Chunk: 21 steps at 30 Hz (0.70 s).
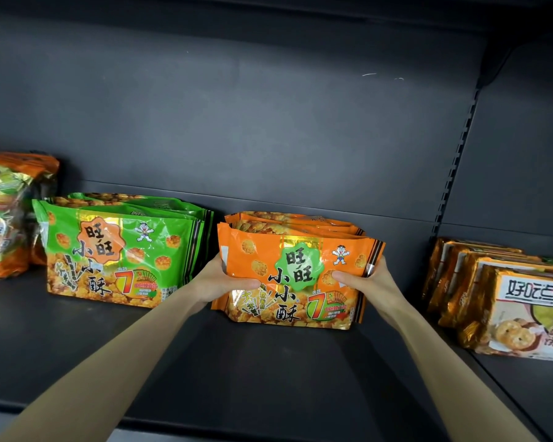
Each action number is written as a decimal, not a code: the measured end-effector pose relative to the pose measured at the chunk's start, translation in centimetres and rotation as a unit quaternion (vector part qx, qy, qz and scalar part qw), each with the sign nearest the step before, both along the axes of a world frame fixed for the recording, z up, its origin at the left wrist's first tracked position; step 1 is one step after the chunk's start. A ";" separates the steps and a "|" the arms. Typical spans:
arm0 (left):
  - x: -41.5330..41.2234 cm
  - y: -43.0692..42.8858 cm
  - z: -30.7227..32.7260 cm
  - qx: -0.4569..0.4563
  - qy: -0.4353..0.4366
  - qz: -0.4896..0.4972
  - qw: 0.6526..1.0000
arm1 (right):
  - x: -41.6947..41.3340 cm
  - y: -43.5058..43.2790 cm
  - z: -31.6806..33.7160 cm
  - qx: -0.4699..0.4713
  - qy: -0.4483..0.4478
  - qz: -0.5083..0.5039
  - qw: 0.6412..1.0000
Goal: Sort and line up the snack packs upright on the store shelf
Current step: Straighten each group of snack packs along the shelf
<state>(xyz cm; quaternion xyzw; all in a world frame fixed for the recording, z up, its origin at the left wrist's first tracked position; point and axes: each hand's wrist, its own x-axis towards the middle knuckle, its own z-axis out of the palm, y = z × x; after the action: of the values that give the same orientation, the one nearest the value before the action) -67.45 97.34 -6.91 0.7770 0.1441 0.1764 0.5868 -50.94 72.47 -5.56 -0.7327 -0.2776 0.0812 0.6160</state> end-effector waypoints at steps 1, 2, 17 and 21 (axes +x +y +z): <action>-0.1 0.0 0.1 0.003 0.003 0.001 1.000 | -0.1 0.0 0.1 -0.006 -0.001 -0.003 1.000; -0.1 -0.1 0.2 0.007 0.006 0.003 1.000 | -0.1 0.0 0.2 -0.012 -0.003 -0.004 1.000; -3.7 -3.4 1.5 0.217 0.141 0.169 0.951 | -4.3 -3.0 3.3 -0.204 -0.098 -0.062 0.972; -5.7 -4.5 2.2 0.315 0.146 0.188 0.919 | -6.4 -4.5 4.4 -0.258 -0.149 -0.082 0.951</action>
<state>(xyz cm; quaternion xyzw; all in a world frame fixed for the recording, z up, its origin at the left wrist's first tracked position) -73.14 92.85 -4.75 0.8975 0.3084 0.2046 0.2400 -57.31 67.97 -1.13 -0.8905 -0.2752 -0.0110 0.3621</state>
